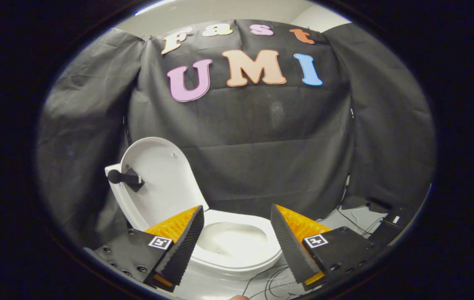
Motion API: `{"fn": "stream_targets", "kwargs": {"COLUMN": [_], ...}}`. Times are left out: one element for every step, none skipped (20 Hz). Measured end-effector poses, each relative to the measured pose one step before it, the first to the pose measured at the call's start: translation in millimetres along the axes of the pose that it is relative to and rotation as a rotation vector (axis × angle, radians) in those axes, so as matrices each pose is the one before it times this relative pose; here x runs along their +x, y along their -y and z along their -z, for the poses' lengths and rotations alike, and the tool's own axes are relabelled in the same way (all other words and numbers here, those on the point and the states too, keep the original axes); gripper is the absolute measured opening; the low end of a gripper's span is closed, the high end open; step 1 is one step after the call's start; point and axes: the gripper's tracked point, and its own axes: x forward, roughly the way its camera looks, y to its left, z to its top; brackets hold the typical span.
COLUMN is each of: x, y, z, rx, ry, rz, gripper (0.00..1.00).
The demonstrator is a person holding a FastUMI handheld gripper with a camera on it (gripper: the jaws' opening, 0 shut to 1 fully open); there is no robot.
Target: Open the toilet lid.
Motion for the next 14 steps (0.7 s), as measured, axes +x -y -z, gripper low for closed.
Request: {"fn": "stream_targets", "kwargs": {"x": [0.12,-0.15,-0.97,-1.04,-1.10,-0.65,-1.95,-0.66,-0.15,-1.03,-0.82,0.12,0.39,-0.13], "y": [1.95,2.90,2.07,0.52,2.26,-1.66,-3.32,-0.61,1.51,3.10,2.21,0.62,2.04,3.63], "z": [-1.43,-0.88,-3.02,-2.98,-3.93,-1.30,-2.59,-0.58,0.62,3.38,2.45,1.76,2.19,3.54], "rx": [-0.00278,-0.00132,0.00146,0.00149,-0.00063,0.00960,0.00859,-0.00313,-0.00717,-0.00331,0.00172,0.00437,0.00177,0.00111], "ry": [0.00344,0.00624,0.00884,0.01249,0.00772,0.00136,0.00644,0.00537,-0.00339,-0.01021,-0.00867,-0.00408,-0.00522,-0.00728], "rz": [0.00425,0.00948,0.00579,0.00748,0.01059,-0.00574,-0.01088,-0.00217,-0.00078,0.00323,0.00138,0.00004,0.00480,0.00782], "gripper": [0.99,0.99,0.99,0.99,0.99,0.99,0.99,0.99,0.99,0.99,0.99,0.99,0.99,0.99]}}
